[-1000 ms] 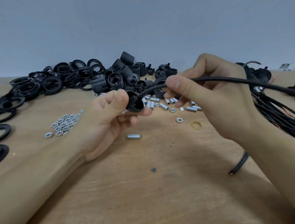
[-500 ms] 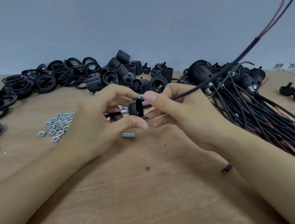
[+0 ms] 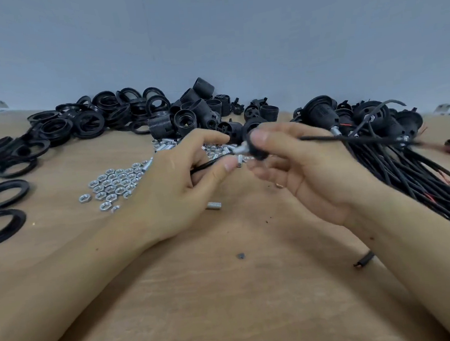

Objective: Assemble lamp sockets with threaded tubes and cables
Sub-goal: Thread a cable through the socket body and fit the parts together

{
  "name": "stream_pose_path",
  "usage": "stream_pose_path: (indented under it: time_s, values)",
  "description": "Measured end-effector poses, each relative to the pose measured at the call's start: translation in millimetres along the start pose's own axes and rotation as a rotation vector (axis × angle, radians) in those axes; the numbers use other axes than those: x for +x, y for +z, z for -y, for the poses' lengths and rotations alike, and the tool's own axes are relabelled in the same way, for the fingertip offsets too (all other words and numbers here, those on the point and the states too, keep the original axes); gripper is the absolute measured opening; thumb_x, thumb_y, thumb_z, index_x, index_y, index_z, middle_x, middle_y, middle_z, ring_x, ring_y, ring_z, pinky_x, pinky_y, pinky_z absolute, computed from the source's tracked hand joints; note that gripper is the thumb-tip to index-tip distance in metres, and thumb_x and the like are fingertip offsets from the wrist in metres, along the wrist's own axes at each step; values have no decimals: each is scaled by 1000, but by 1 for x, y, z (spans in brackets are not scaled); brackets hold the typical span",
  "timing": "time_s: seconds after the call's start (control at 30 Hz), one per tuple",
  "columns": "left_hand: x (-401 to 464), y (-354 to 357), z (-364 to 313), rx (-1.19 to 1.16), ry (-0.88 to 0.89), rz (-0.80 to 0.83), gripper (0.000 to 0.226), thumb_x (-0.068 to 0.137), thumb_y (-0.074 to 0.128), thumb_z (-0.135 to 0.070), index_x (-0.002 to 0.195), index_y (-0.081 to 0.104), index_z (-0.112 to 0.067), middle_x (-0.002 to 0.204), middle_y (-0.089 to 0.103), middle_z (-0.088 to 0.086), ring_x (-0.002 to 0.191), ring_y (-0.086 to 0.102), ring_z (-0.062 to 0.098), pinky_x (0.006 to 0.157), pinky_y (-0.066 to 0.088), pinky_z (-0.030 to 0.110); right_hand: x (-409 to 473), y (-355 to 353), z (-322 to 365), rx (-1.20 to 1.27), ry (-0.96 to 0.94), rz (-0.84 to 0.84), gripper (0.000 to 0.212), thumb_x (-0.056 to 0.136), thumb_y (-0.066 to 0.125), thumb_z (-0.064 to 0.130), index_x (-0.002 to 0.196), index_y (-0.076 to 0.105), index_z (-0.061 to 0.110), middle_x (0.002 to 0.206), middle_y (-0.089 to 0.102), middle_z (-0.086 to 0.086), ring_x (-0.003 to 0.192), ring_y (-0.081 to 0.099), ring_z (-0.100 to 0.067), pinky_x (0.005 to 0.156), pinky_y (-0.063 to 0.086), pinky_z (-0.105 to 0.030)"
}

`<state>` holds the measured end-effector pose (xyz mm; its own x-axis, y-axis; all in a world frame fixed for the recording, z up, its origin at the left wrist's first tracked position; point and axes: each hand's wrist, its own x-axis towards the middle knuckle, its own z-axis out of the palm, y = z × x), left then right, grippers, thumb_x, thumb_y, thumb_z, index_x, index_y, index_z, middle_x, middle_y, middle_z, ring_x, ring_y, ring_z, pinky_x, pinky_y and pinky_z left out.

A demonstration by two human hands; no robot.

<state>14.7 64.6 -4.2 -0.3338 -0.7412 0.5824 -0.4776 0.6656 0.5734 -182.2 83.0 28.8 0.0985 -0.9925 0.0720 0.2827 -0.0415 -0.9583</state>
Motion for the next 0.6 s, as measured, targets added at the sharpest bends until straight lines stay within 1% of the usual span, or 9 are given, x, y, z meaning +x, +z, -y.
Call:
stream_pose_path:
  time_s: [0.07,0.13,0.23,0.3,0.37,0.4,0.43,0.53,0.6]
  values:
    - [1,-3,3,-15,-24,-20,18,101,50,-36,103,63,-24,55,45,0,50,41,10,52,32,12,5,-11,8,129,-35,-128,18,83,72,17,87,65,1,77,68,-12,62,65,-19,59,54,-24]
    - [-1,-6,7,-32,-27,14,19,101,49,-35,100,64,-24,60,51,2,53,45,14,53,34,12,8,-20,14,231,-64,-292,19,92,65,21,81,62,6,70,64,-9,58,63,-19,57,54,-25]
    - [-3,-3,6,-36,26,103,19,101,49,-31,112,65,-28,64,56,1,59,50,16,56,40,18,9,-25,16,302,-92,-422,25,99,55,27,84,58,7,65,61,-7,59,68,-24,60,56,-30]
    - [-4,1,4,-41,51,135,22,100,50,-30,115,66,-26,65,57,7,58,50,19,57,44,24,10,-26,18,360,-130,-431,24,101,46,19,82,56,8,65,60,-7,60,69,-26,59,57,-31]
    - [-4,1,3,-71,79,148,21,99,53,-28,109,69,-20,66,57,8,58,49,17,55,40,17,9,-28,26,410,-188,-451,17,99,40,12,92,56,9,71,59,-8,52,62,-22,53,52,-26]
    - [-4,0,2,-72,98,153,20,99,55,-28,105,71,-18,67,58,5,59,50,16,56,39,15,8,-32,33,430,-217,-462,16,99,38,12,99,54,10,72,59,-8,46,56,-19,49,48,-23]
    - [-3,-1,2,-61,111,153,20,98,55,-28,102,72,-17,69,60,1,62,52,16,57,40,17,8,-36,38,437,-235,-458,15,99,35,13,101,51,12,71,59,-6,42,49,-15,46,42,-20]
    - [-2,-3,4,5,115,102,22,95,58,-31,95,74,-17,77,66,-7,72,59,16,65,46,25,3,-49,50,400,-217,-391,17,103,32,24,92,42,18,66,56,1,36,31,-7,36,27,-18]
    - [1,-5,8,112,111,0,20,93,61,-29,90,74,-14,78,65,-8,75,59,13,72,46,29,0,-53,56,339,-211,-279,15,103,34,28,98,46,22,66,56,2,32,26,-5,31,21,-17]
